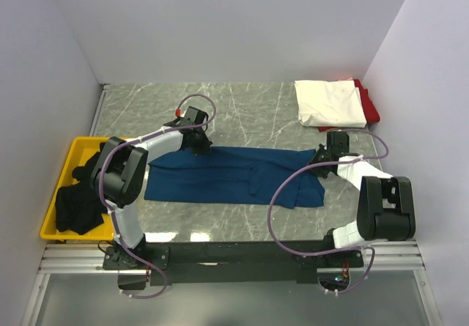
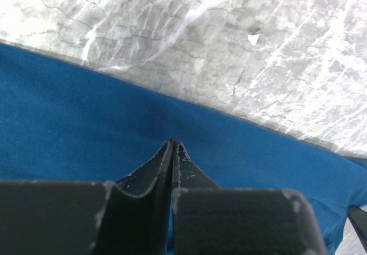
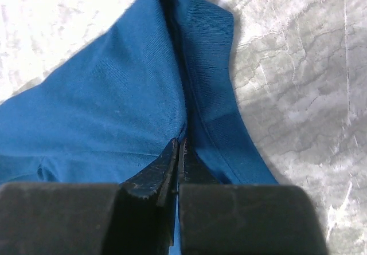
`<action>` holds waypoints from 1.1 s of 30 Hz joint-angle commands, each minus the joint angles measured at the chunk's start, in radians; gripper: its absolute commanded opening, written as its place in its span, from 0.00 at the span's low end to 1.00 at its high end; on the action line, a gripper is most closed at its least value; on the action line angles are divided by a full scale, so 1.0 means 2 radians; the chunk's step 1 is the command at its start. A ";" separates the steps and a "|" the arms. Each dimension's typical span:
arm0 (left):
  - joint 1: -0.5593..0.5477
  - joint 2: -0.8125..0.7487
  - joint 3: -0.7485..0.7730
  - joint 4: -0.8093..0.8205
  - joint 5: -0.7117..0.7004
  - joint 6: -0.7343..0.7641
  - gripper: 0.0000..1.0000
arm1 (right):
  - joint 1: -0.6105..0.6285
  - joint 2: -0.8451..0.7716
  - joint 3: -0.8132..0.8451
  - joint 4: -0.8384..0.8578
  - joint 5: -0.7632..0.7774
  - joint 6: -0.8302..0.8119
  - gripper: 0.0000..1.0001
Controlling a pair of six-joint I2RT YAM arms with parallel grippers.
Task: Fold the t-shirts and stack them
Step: Fold the tshirt
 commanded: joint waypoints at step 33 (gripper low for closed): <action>-0.071 -0.228 -0.190 0.006 -0.056 0.020 0.09 | 0.140 0.020 0.090 -0.028 0.106 0.019 0.38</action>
